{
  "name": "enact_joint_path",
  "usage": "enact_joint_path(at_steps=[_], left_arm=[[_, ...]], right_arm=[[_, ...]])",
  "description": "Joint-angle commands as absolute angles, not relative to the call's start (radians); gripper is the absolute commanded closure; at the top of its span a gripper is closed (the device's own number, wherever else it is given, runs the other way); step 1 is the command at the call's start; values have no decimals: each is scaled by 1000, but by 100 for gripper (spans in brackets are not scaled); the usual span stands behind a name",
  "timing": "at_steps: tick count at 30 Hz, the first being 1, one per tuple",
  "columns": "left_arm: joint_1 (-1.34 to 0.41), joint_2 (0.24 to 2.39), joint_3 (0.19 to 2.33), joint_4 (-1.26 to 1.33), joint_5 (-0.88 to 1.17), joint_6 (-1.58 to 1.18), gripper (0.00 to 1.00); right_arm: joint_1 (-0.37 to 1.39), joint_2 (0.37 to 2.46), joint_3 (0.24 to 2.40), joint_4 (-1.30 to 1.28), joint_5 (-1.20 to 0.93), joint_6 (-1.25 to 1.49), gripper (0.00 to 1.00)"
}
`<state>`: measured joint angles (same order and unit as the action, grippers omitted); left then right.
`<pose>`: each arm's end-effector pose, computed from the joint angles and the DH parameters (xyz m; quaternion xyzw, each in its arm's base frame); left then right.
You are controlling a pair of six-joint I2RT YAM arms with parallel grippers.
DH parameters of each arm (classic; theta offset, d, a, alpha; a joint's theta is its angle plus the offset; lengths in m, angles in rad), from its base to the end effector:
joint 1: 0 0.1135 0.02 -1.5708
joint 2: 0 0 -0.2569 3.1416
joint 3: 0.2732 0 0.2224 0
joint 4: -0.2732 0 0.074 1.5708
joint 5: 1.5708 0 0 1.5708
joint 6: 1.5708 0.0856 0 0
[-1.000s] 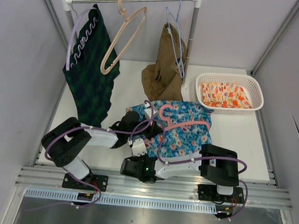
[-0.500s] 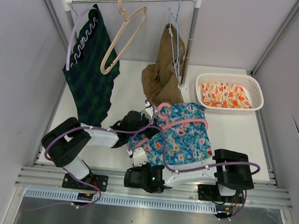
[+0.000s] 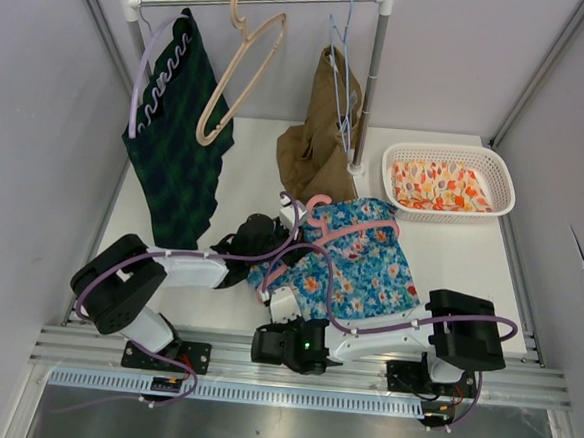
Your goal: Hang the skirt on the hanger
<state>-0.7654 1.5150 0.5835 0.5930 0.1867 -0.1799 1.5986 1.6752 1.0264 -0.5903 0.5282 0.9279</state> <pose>0.2275 -0.2406 0.1814 0.2861 0.7624 -0.3297 0.4777 0.0347 0.3029 0.1475 -0.2726 0.9132 0.0739 0.2936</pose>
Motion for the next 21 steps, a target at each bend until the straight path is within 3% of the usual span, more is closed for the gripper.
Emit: enact_joint_path(at_steps=[1,16,19,20,21], left_arm=[[-772,1479,597,591,186,-156,100],[-879,1394,554,600,78,-153,100],[-888,1370,531,629,52,-161,100],[-890,1361,526,633,48,-163,100],[-890,1359,525,637,48,-163,100]], right_arm=[[1595,1687,1049,-581,522,930,94],[1589,1666,1008,-486,456,882,85],[1608,1640,994,-476,463,871,71],[1611,1631,994,-482,466,877,59],[1611,1623,994,-488,471,888,55]])
